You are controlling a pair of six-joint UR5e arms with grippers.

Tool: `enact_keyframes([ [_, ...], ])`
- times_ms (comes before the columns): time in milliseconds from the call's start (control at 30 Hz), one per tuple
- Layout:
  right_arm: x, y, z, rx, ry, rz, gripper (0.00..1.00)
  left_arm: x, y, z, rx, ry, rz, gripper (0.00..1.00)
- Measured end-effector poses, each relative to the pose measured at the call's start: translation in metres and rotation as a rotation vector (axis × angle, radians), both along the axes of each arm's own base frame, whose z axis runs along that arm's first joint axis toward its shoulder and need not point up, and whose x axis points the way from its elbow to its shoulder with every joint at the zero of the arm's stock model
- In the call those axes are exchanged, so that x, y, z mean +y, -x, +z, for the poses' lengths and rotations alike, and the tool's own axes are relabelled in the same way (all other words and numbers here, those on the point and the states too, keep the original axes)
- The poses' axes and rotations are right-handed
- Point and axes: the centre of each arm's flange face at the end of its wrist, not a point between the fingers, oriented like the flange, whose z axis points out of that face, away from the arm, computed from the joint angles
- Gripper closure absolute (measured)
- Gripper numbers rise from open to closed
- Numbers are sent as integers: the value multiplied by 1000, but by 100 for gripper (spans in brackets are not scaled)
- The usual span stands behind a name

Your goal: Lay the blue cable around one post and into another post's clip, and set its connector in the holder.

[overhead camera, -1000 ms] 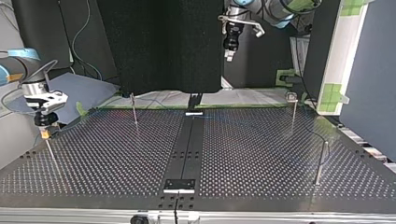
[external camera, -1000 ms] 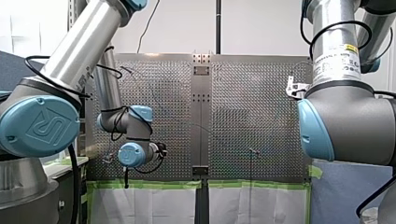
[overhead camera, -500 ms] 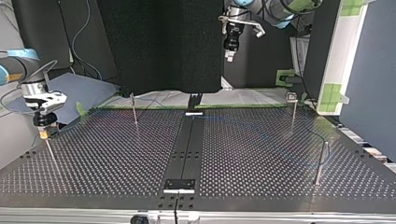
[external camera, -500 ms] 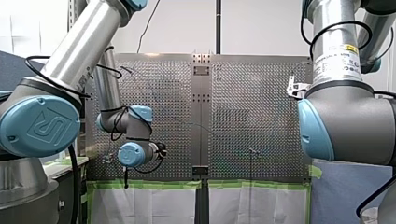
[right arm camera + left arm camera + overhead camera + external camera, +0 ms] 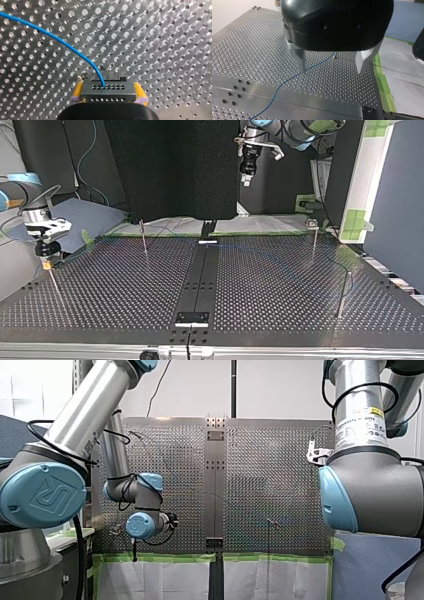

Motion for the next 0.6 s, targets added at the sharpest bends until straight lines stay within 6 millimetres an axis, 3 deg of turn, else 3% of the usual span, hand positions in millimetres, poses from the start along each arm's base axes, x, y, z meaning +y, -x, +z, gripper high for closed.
enact_keyframes([
  [600, 0, 0, -3, 8, -4, 1, 100, 0, 0, 0, 1, 0, 1, 1],
])
